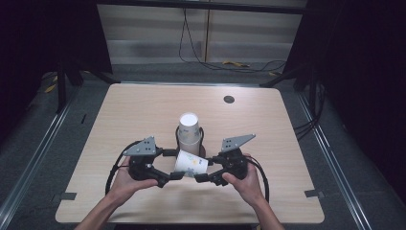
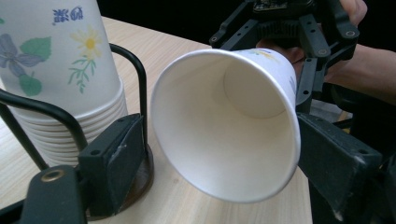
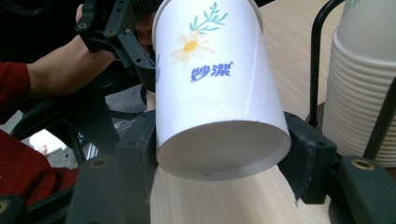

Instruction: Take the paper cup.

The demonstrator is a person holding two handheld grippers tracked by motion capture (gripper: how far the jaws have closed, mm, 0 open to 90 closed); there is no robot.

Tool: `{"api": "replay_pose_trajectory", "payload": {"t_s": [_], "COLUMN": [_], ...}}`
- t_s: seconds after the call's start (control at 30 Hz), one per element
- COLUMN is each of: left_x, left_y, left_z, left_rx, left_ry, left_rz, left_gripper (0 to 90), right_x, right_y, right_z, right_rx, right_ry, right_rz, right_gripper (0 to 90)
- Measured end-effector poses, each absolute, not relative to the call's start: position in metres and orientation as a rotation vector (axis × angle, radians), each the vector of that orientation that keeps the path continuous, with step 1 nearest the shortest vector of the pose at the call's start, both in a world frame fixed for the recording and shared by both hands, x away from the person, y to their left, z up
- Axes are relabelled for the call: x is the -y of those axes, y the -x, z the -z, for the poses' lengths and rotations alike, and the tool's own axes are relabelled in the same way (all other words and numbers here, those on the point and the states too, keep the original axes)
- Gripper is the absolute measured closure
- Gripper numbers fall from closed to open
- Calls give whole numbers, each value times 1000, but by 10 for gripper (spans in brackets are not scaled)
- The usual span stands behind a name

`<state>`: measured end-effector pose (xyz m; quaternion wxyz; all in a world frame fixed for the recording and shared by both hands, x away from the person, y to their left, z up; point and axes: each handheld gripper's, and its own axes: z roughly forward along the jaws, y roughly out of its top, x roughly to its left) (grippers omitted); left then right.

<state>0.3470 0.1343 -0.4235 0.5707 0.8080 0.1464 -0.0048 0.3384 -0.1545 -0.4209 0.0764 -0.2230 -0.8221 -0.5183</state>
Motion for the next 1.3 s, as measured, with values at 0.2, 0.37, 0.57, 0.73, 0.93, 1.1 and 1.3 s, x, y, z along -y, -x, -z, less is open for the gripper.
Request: {"api": "replay_pose_trajectory", "payload": {"t_s": [0.2,0.37,0.57,0.73,0.93,1.1,1.3], "left_x": [-133,-131,-130,-129,-129,-130,-131], "left_y": [-349,-350,-350,-350,-352,-351,-352], "left_z": [425,425,426,428,430,429,428], "left_rx": [-347,-346,-345,-348,-338,-326,-312], "left_ry": [-1891,-1874,-1860,-1838,-1821,-1830,-1820], "left_rz": [37,49,64,91,136,129,147], "left_gripper": [160,161,174,175,174,171,185], "right_x": [150,148,149,150,148,147,145], "right_y": [-338,-339,-338,-337,-336,-336,-336], "right_z": [421,421,420,421,420,420,421], "right_rx": [2474,2477,2478,2470,2459,2462,2462], "right_ry": [662,657,651,649,627,613,601], "right_rz": [1538,1537,1544,1552,1556,1550,1548], "right_gripper": [364,365,366,365,365,364,363]}}
